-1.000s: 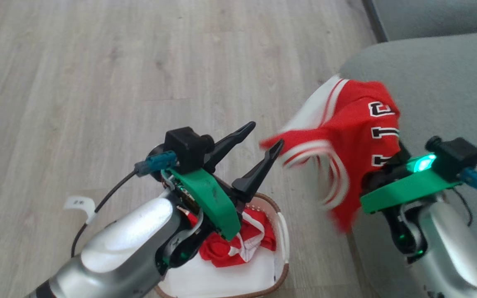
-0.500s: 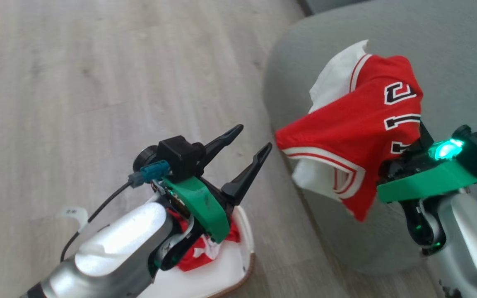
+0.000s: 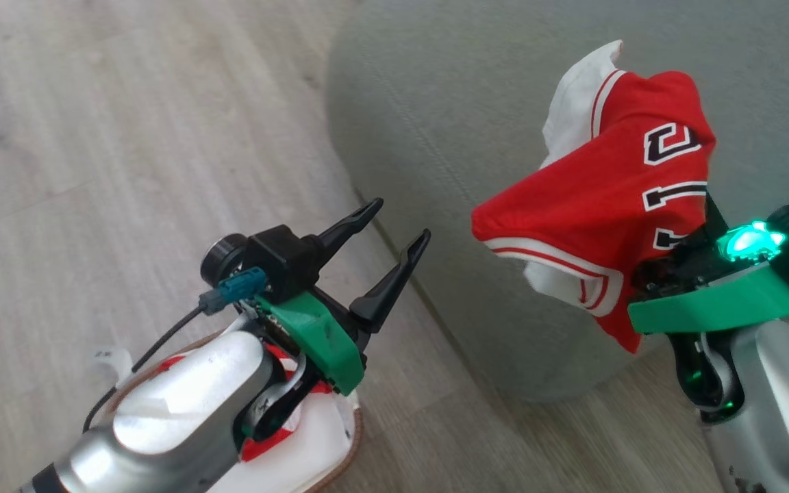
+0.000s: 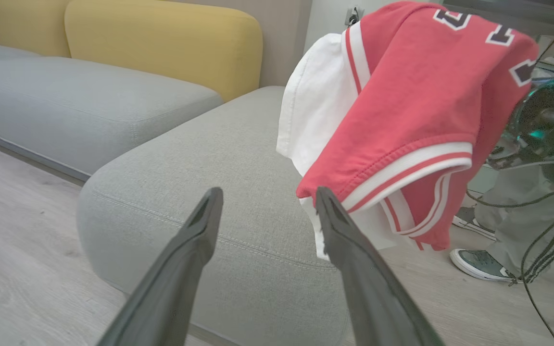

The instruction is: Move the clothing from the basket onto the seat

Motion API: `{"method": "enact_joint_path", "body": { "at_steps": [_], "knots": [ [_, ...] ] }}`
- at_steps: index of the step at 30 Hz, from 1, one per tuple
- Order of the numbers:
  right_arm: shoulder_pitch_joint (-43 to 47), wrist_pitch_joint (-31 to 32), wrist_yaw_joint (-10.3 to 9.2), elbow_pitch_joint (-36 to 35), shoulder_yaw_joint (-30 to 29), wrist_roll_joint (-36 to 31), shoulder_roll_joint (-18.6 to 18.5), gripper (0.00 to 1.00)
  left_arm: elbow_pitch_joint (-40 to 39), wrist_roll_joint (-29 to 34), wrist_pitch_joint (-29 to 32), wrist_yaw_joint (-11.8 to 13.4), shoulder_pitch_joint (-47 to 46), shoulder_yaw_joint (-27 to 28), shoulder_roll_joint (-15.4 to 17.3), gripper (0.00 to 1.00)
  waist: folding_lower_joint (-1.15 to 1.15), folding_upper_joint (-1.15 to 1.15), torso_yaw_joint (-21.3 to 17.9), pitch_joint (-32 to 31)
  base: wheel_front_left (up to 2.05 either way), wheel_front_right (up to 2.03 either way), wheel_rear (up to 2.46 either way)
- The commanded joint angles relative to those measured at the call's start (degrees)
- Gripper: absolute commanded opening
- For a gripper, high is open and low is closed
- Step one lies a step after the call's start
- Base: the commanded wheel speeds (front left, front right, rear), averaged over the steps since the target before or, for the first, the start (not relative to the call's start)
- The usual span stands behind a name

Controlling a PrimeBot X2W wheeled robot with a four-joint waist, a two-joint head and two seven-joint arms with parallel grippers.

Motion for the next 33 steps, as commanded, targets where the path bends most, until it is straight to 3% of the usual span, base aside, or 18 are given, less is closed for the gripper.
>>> {"method": "enact_joint_path", "body": {
  "at_steps": [1,15,25,33],
  "knots": [
    [-0.39,-0.38,-0.01,-2.75,0.31,-0.45,0.50,0.00,-1.09,0.29,-0.94,0.03,-3.80,2.50,1.34,1.00,0.00,0.00,-2.55,1.19,0.00,0.00,0.00],
    [0.21,-0.38,-0.01,-4.72,-2.85,-1.66,0.33,0.00,-0.15,0.98,-0.87,-0.97,-6.35,1.46,-0.58,1.00,0.00,0.00,-4.41,3.64,0.00,0.00,0.00],
    [-15.05,3.73,-0.01,3.58,-5.07,-1.01,-2.55,0.00,-2.36,1.93,0.91,-0.60,-8.77,1.39,0.54,1.00,0.00,0.00,-4.34,8.40,0.00,0.00,0.00],
    [-27.44,3.99,-0.01,13.61,-6.90,2.10,-4.96,0.00,-5.03,2.74,3.12,-1.20,-11.76,1.10,1.23,1.00,0.00,0.00,-1.67,14.23,0.00,0.00,0.00]
  ]
}}
